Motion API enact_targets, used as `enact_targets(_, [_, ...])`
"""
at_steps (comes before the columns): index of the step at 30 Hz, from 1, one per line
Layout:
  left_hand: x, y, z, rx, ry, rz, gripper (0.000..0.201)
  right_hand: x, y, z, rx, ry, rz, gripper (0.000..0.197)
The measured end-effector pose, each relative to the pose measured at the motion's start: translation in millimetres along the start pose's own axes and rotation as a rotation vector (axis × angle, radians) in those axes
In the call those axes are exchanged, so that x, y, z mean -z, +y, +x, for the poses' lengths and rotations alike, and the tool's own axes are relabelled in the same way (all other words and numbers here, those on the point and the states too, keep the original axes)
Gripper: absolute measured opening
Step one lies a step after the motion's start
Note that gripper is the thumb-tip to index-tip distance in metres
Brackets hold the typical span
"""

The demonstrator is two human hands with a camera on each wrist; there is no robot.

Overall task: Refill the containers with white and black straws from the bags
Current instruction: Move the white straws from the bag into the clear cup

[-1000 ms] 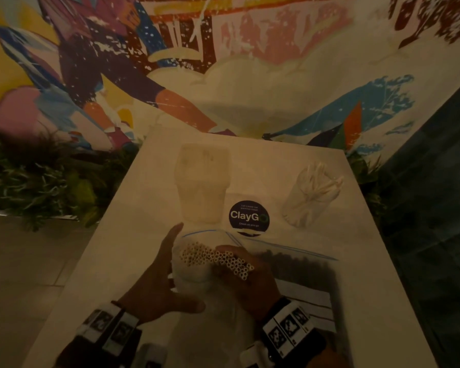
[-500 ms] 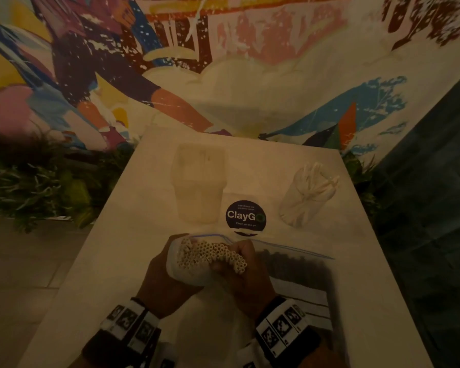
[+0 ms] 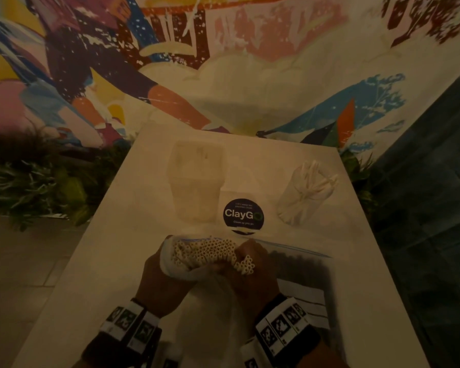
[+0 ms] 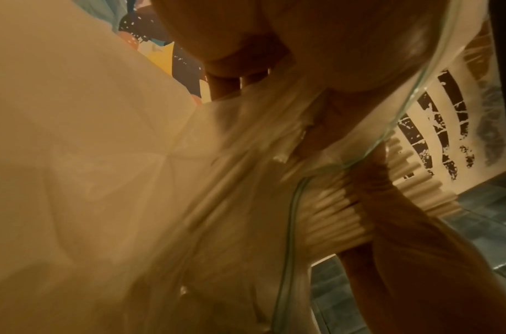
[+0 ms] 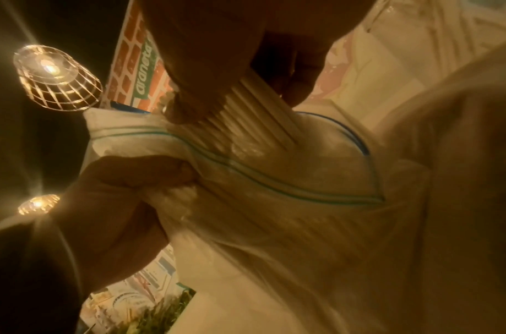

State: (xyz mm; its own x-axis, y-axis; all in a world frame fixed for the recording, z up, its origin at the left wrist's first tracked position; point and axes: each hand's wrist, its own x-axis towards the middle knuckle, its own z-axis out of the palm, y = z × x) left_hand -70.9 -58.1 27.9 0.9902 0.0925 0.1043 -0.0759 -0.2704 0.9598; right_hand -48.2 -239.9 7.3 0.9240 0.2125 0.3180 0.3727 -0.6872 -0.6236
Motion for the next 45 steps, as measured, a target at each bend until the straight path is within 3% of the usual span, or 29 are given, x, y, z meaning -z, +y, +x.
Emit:
enact_targets(2, [-2, -7, 0, 0.033, 0.011, -0.116, 0.06, -6, 7, 1, -0.141, -0.097, 0.07, 0.045])
enact_targets(5, [-2, -16, 2, 0.064, -0.004, -0.238, 0.057, -9, 7, 7, -0.102, -0.151, -0.027, 0.053])
enact_targets(10, [-3, -32, 5, 0.096, 0.006, -0.305, 0.059, -8, 3, 11, -0.086, -0.089, -0.062, 0.049])
enact_targets(13, [-6, -34, 6, 0.085, -0.009, -0.28, 0.059, -2, -5, 12, -0.023, -0.047, -0.048, 0.035])
enact_targets(17, [-7, -37, 8, 0.089, 0.013, -0.259, 0.064, 2, 0, 11, -0.126, -0.184, -0.031, 0.035])
enact_targets(20, [-9, -37, 8, 0.052, -0.001, -0.204, 0.059, 12, -4, 10, -0.242, -0.1, 0.18, 0.016])
enact_targets(24, [-12, -39, 4, 0.043, -0.004, -0.201, 0.054, 25, -20, 6, -0.29, -0.023, 0.445, 0.026])
enact_targets(34, [-11, -46, 2, 0.028, -0.007, -0.191, 0.044, 38, -32, 9, -0.258, 0.057, 0.649, 0.02])
enact_targets(45, [-9, -45, 2, 0.052, -0.028, -0.187, 0.045, 51, -44, 17, -0.277, 0.128, 0.724, 0.024])
